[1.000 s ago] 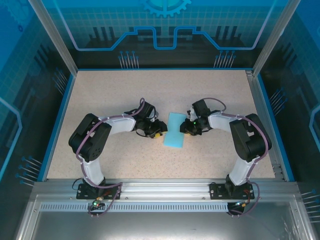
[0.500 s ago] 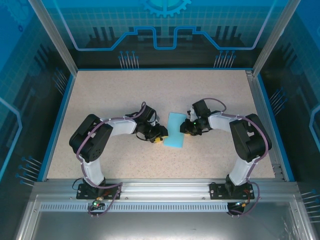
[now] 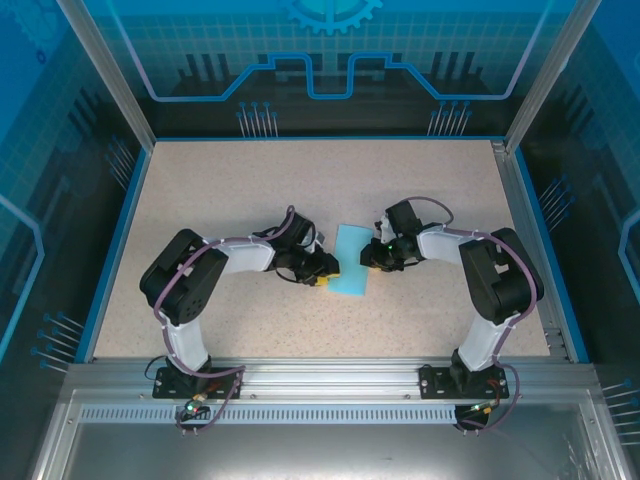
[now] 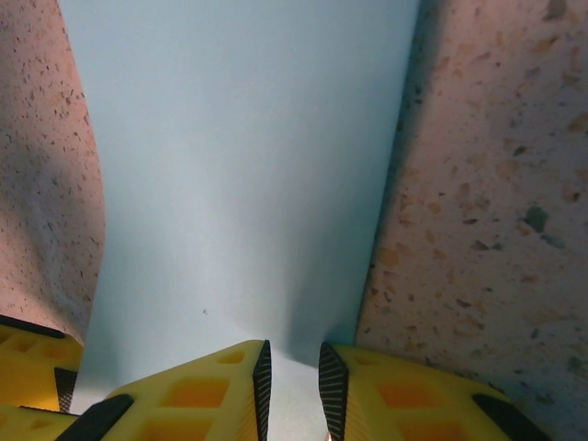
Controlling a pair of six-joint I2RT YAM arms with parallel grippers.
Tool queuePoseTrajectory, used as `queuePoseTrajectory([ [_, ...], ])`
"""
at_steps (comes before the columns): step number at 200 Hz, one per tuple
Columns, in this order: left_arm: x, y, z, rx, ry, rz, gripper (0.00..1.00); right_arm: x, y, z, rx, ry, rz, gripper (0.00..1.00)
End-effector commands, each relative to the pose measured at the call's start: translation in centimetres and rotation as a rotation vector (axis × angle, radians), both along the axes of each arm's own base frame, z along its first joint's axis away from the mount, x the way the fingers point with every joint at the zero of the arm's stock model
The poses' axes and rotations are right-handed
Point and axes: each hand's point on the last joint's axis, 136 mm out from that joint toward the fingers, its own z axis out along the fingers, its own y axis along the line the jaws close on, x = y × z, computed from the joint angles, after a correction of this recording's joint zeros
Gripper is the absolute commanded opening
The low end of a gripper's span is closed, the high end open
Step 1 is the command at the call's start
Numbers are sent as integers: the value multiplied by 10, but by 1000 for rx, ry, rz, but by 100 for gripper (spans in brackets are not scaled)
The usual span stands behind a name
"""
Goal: Fold a paper plane with a square sheet of paper (pick it up from the middle)
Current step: Fold the triangle a second time at the center of the table.
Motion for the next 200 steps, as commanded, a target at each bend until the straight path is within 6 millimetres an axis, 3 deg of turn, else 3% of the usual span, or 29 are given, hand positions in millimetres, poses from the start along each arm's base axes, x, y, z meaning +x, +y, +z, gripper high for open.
queuePoseTrajectory([
  [1, -2, -5, -1, -28, 32, -1, 31, -32, -12, -42, -65, 149, -6, 26],
  [55, 13, -5, 5, -49, 22, 53, 26, -27, -3, -20, -11, 127, 1, 31],
  [71, 20, -7, 11, -72, 17, 60, 28, -12, 5, 1, 23, 70, 10, 33],
  [114, 43, 1, 16, -117, 5, 101, 33, -8, 14, 36, 68, -8, 20, 42],
  [190, 51, -9, 22, -198, 3, 66, 32, -33, 31, 83, 57, -158, 105, 46],
  [200, 51, -11, 22, -205, 7, 59, 32, -44, 30, 78, 36, -163, 124, 46],
])
